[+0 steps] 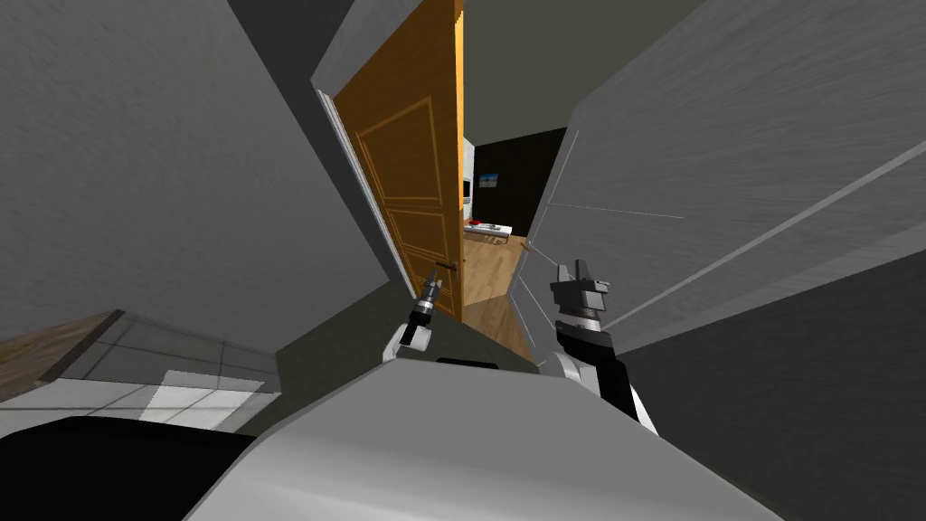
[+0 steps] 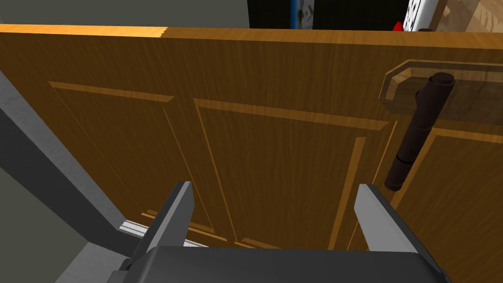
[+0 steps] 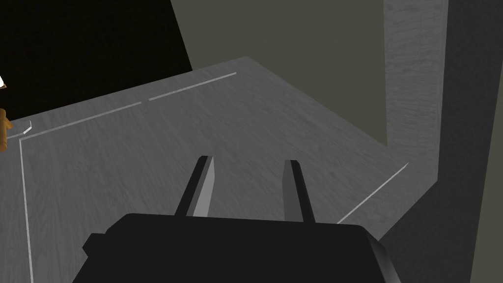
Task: Push the door open
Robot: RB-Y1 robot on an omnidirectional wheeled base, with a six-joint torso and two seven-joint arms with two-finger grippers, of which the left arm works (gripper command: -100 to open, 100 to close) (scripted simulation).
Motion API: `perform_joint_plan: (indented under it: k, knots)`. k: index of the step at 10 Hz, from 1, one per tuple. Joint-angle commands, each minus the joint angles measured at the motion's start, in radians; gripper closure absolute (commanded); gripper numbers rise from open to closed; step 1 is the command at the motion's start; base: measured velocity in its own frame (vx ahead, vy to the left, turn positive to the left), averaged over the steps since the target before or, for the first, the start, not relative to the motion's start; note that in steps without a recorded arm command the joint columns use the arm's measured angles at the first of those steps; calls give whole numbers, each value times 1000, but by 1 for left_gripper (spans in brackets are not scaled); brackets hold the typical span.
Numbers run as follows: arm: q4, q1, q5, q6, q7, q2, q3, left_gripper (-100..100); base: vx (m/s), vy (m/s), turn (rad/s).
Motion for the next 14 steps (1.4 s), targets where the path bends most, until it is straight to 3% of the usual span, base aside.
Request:
perform_joint_plan:
  k: [1,8,14]
  knots:
    - [36,-15,0,6,2,4,-8,-100,56,128,-84]
    - [194,-95,-5,62,2,7,-56,-100,47,131,-89]
    - [278,-137,-8,91,2,4,-81,-100,29,111,-68]
